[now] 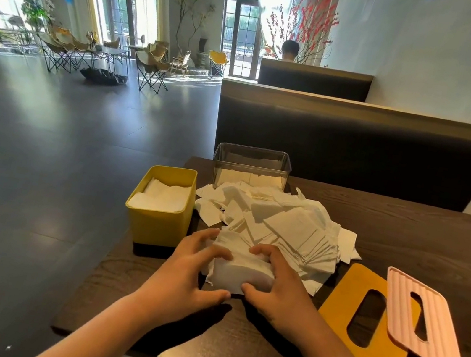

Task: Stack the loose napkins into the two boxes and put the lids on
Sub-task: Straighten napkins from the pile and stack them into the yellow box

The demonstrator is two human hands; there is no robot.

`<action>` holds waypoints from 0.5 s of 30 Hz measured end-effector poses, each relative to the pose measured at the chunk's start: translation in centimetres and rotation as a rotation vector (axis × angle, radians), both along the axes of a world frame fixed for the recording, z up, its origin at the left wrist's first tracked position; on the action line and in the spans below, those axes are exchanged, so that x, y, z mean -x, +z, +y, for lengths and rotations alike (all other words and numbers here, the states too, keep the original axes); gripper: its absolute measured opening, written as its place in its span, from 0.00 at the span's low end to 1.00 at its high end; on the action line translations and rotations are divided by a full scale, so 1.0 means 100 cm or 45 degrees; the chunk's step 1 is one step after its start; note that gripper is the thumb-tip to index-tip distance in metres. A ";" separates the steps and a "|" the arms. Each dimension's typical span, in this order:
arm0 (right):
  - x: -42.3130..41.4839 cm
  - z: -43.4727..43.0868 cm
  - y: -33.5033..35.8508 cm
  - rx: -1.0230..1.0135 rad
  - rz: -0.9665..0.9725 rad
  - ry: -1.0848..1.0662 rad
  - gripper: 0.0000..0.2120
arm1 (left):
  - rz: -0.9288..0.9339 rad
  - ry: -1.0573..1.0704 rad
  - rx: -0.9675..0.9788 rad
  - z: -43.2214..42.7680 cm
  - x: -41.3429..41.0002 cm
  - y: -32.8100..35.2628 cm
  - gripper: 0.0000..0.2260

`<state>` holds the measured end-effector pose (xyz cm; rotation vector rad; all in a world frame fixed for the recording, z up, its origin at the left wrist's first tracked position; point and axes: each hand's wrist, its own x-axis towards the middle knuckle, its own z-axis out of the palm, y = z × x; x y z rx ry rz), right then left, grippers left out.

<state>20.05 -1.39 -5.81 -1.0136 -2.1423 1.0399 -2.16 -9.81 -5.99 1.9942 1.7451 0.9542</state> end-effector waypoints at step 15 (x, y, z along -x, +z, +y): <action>0.002 0.001 -0.002 -0.038 -0.047 -0.016 0.29 | -0.094 0.105 -0.205 -0.004 0.012 -0.001 0.15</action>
